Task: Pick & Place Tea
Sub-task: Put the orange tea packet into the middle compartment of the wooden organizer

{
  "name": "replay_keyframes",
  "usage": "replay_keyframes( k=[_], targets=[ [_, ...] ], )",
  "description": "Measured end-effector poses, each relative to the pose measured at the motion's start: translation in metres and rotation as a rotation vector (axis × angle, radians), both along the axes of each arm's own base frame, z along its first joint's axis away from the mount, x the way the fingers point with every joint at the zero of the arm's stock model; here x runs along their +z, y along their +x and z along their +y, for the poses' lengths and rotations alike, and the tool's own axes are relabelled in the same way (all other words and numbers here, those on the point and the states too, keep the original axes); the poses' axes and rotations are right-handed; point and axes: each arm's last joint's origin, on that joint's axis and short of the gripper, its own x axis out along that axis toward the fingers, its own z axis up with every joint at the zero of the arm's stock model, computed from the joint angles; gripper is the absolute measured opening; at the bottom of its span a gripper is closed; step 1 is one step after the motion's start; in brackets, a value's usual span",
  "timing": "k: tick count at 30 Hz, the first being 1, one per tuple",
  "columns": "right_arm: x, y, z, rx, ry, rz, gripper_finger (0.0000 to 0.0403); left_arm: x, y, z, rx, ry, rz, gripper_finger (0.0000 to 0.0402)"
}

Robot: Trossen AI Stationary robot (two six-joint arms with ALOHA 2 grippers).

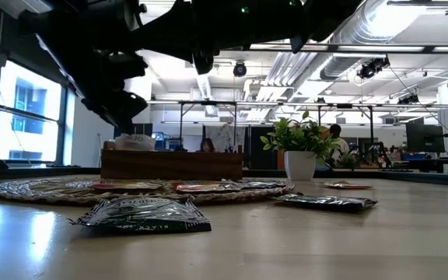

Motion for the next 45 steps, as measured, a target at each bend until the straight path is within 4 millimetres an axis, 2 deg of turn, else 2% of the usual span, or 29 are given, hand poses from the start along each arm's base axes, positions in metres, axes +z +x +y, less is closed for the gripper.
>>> replay_keyframes(
  k=[4,8,11,13,16,19,23,28,35,45],
  targets=[
    [0.0,0.0,-0.001,-0.003,0.004,0.0,0.0032,0.034,-0.004,-0.008,-0.021,-0.077,-0.006,0.0128],
    [0.0,0.0,-0.001,-0.002,0.001,-0.001,0.0033,0.079,-0.02,-0.023,-0.079,-0.091,0.021,0.0129],
    [0.0,0.0,-0.001,-0.003,0.003,-0.001,0.0032,0.108,-0.036,-0.039,-0.15,-0.171,0.031,0.0129],
    [0.001,0.0,-0.001,-0.005,0.024,-0.01,0.0032,0.121,-0.047,-0.051,-0.216,-0.253,0.006,0.0129],
    [0.002,0.0,0.0,0.011,0.035,-0.02,0.0032,0.129,-0.064,-0.072,-0.342,-0.373,-0.007,0.0129],
    [0.002,0.0,0.0,0.016,0.034,-0.018,0.0032,0.126,-0.081,-0.092,-0.402,-0.493,-0.014,0.0129],
    [0.005,0.001,0.0,0.017,0.034,-0.045,0.0031,0.109,-0.101,-0.123,-0.454,-0.612,-0.027,0.0129],
    [0.006,0.001,0.0,0.021,0.038,-0.062,0.0024,0.084,-0.111,-0.15,-0.527,-0.674,-0.081,0.0129],
    [-0.006,-0.003,0.012,0.086,0.019,0.07,0.0028,0.059,-0.11,-0.151,-0.477,-0.592,-0.117,0.0129],
    [-0.036,-0.014,0.009,-0.032,0.012,0.406,0.0131,0.039,-0.111,-0.149,-0.421,-0.552,-0.112,0.0129]
  ],
)
